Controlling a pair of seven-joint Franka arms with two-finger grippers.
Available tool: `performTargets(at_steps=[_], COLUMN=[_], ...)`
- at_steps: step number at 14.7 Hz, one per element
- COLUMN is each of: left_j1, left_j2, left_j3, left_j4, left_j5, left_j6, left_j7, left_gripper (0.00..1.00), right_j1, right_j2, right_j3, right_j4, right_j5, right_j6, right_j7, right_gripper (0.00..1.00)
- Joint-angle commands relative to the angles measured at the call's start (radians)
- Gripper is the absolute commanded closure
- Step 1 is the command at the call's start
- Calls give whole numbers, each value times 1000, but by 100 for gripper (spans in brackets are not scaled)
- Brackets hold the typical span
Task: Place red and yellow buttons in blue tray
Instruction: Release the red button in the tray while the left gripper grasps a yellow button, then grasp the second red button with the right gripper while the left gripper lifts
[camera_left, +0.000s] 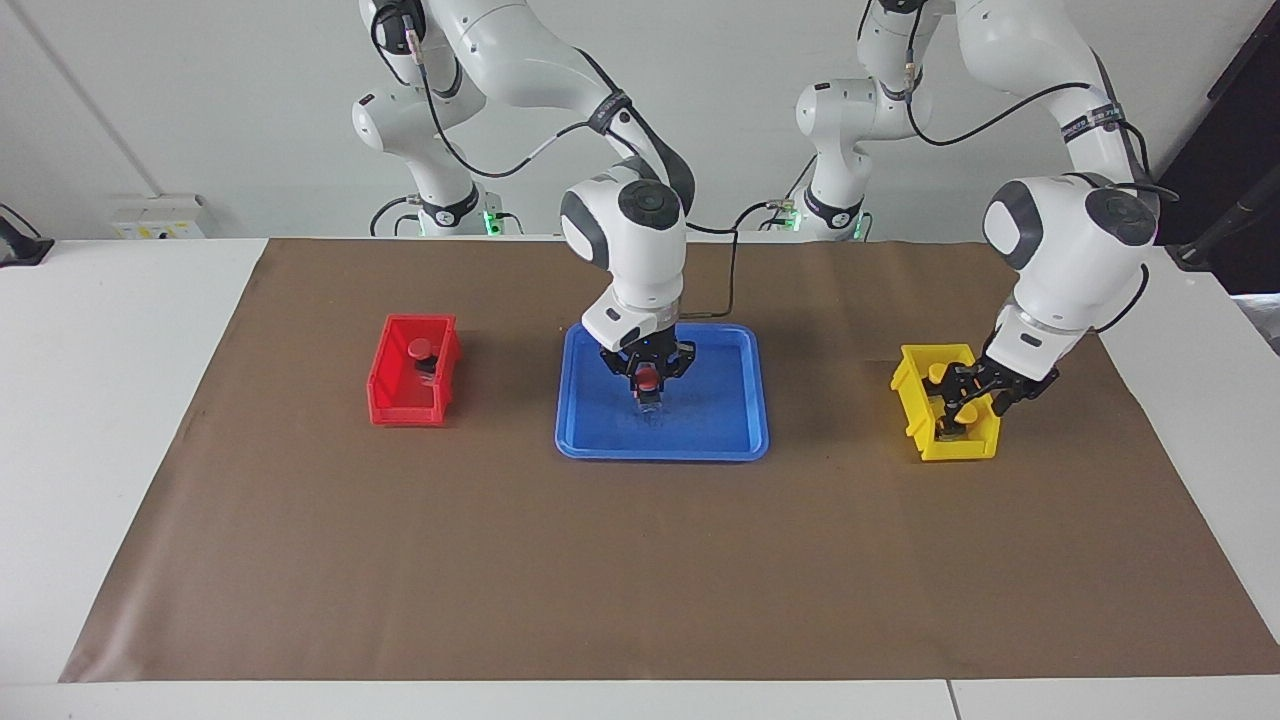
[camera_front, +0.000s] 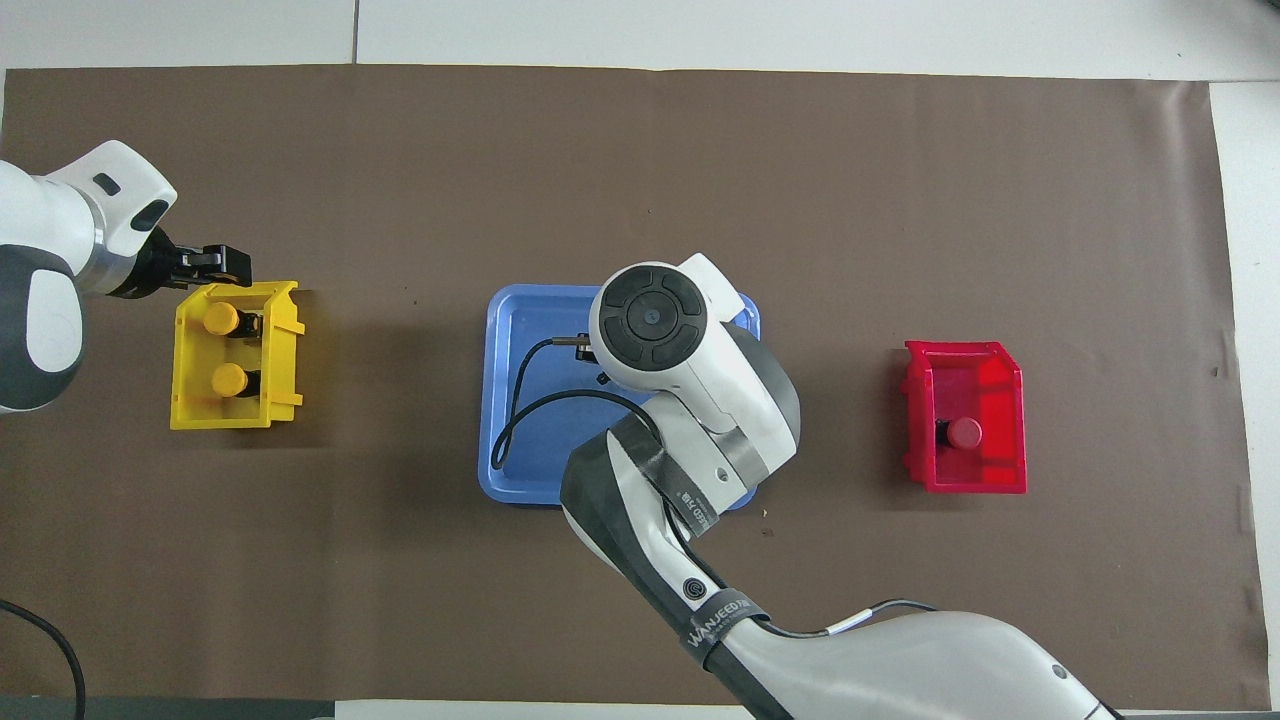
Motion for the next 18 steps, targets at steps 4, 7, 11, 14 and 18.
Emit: performTargets(at_steps=[4, 7, 11, 14, 18], left_j1=[41, 41, 41, 41, 41], left_j2=[-12, -11, -6, -6, 0], left_j3=[-1, -1, -1, -1, -1], left_j4=[-58, -87, -121, -138, -179], left_j5=[-16, -16, -16, -16, -16], left_j6=[63, 92, 129, 134, 193], left_j7=[26, 21, 24, 24, 15], left_gripper=[34, 34, 34, 34, 48], right_j1=[-20, -29, -170, -325, -477], right_j2=[8, 7, -85, -266, -447], right_j3=[2, -4, -4, -3, -3], right_j4=[10, 51, 107, -54, -304], right_j5=[-13, -15, -18, -1, 20], right_j6=[20, -6, -194, -287, -279], right_j7=[11, 8, -182, -395, -612], right_gripper=[43, 31, 31, 31, 32])
